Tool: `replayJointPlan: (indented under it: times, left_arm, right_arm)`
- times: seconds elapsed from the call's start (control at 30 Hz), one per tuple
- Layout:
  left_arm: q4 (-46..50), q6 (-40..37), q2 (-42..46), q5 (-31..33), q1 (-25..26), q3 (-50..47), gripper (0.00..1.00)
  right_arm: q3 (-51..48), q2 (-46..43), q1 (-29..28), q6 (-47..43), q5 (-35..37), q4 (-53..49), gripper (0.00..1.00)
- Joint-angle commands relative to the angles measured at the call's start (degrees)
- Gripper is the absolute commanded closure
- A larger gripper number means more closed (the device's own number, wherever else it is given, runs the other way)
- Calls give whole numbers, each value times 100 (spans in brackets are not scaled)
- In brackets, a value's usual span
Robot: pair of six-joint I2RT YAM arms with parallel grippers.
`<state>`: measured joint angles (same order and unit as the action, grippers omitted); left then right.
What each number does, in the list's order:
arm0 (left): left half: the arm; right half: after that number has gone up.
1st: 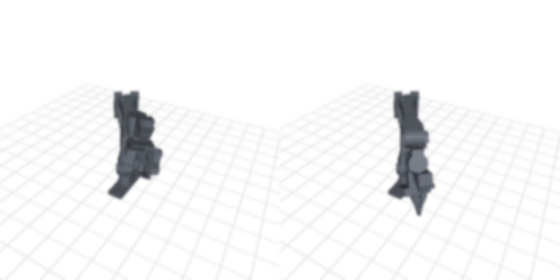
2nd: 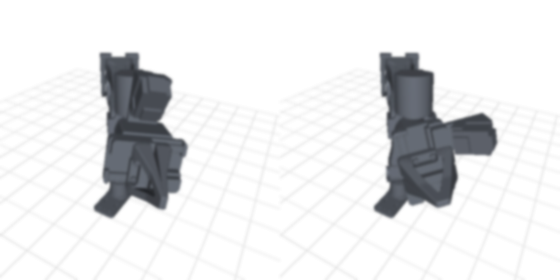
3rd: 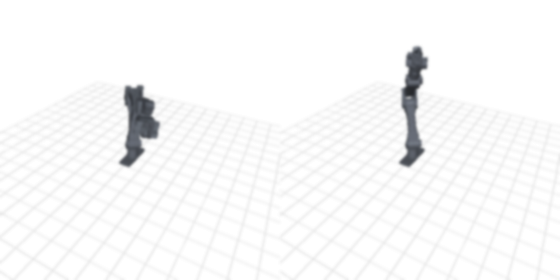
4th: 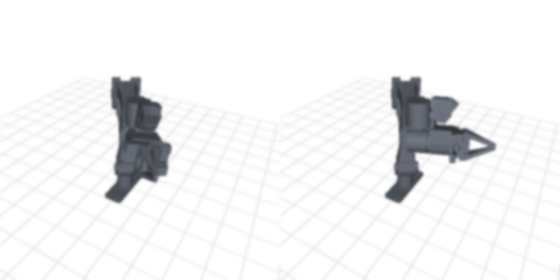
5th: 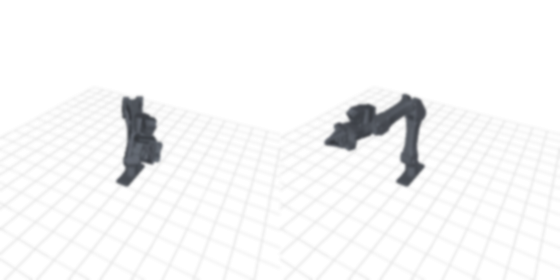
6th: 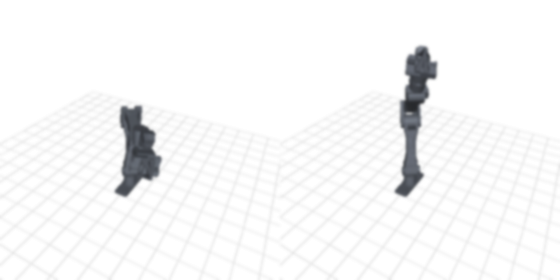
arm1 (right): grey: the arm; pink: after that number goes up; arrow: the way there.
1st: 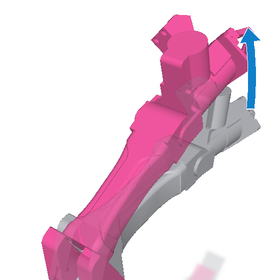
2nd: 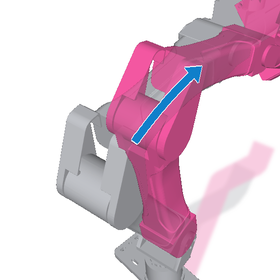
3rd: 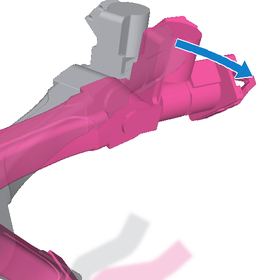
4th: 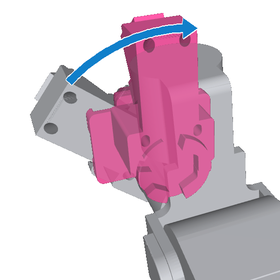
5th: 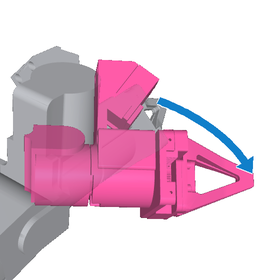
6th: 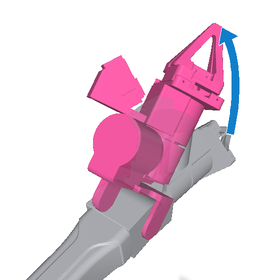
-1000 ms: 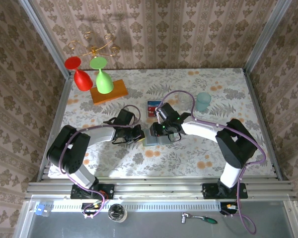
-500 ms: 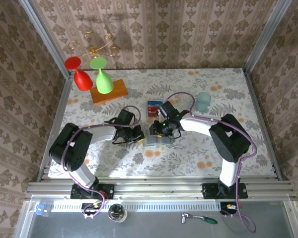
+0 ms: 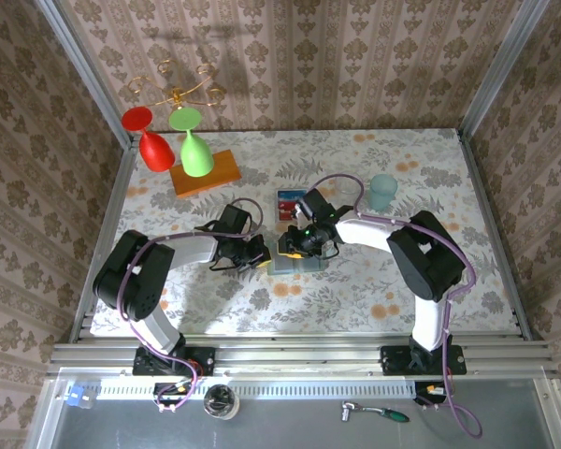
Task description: Take the credit cards out of the card holder
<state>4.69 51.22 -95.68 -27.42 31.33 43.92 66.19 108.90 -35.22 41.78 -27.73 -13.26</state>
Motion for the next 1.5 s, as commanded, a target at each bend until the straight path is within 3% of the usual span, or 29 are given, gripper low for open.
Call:
replayJointPlan:
  times: [0.0,0.63,1.23,1.47]
  left_arm:
    - [191,-112,-166,53,-57,11,96]
    - [118,-95,-179,17,-75,-42,96]
    - [186,-134,125,132,-44,199,95]
    - [221,-113,124,44,34,529,89]
  right_arm:
    - [143,148,33,73,-110,-93,67]
    - [-26,-28,225,-111,425,-599,67]
    - [-298,-18,357,-188,13,-335,71]
    - [-347,-1,389,-247,-66,-308,74]
